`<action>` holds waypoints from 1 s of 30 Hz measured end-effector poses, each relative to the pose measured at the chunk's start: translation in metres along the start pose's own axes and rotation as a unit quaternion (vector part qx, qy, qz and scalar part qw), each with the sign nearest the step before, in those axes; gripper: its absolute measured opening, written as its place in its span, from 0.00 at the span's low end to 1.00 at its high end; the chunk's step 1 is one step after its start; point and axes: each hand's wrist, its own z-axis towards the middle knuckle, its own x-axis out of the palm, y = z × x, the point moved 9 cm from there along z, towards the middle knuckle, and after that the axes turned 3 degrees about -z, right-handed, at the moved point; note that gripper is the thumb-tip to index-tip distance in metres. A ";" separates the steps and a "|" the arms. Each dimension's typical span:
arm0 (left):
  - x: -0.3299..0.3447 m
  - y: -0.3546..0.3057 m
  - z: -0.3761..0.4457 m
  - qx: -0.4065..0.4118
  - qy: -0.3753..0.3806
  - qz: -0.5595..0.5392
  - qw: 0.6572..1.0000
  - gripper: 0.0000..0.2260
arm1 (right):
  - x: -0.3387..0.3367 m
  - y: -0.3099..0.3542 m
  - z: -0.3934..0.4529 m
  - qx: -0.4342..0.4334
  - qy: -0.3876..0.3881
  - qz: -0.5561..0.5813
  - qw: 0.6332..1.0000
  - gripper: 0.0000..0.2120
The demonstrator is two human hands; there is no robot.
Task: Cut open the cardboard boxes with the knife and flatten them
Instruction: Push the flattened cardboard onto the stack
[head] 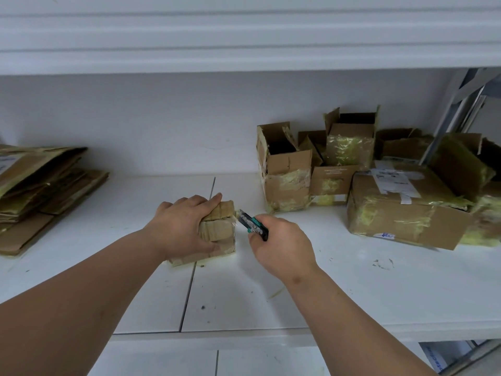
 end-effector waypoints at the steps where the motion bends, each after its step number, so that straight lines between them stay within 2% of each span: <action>1: 0.000 0.001 0.001 -0.003 0.002 0.003 1.000 0.48 | 0.002 0.001 -0.002 -0.006 0.002 -0.001 1.000 0.06; 8: 0.000 0.006 0.002 -0.029 0.020 0.004 0.999 0.49 | 0.011 -0.006 -0.014 -0.024 0.014 0.024 0.999 0.08; 12: 0.001 0.008 -0.001 -0.056 0.046 -0.015 0.997 0.48 | 0.006 -0.033 -0.014 0.108 -0.020 0.144 0.983 0.12; 15: 0.001 0.005 -0.002 -0.061 0.091 -0.032 0.994 0.45 | 0.001 -0.026 -0.013 0.114 -0.039 0.198 0.973 0.18; 18: -0.002 -0.001 -0.002 -0.046 0.115 -0.029 0.992 0.45 | 0.000 -0.003 -0.009 0.066 -0.012 0.179 0.982 0.16; 22: 0.008 -0.006 -0.003 -0.020 0.130 -0.055 0.990 0.40 | 0.019 -0.008 -0.011 0.097 0.043 0.172 0.979 0.15; 24: 0.018 0.003 -0.008 -0.057 0.136 -0.093 0.985 0.38 | 0.028 -0.018 -0.016 0.141 0.062 0.203 0.967 0.14; 27: 0.027 0.016 -0.015 -0.110 0.120 -0.133 0.978 0.43 | 0.037 -0.036 -0.026 0.221 0.064 0.280 0.932 0.10; 28: 0.028 0.018 -0.017 -0.117 0.114 -0.166 0.973 0.44 | 0.039 -0.040 -0.029 0.243 0.064 0.300 0.920 0.08; 30: 0.032 0.017 -0.018 -0.124 0.105 -0.262 0.951 0.39 | 0.047 -0.045 -0.034 0.270 0.073 0.325 0.904 0.09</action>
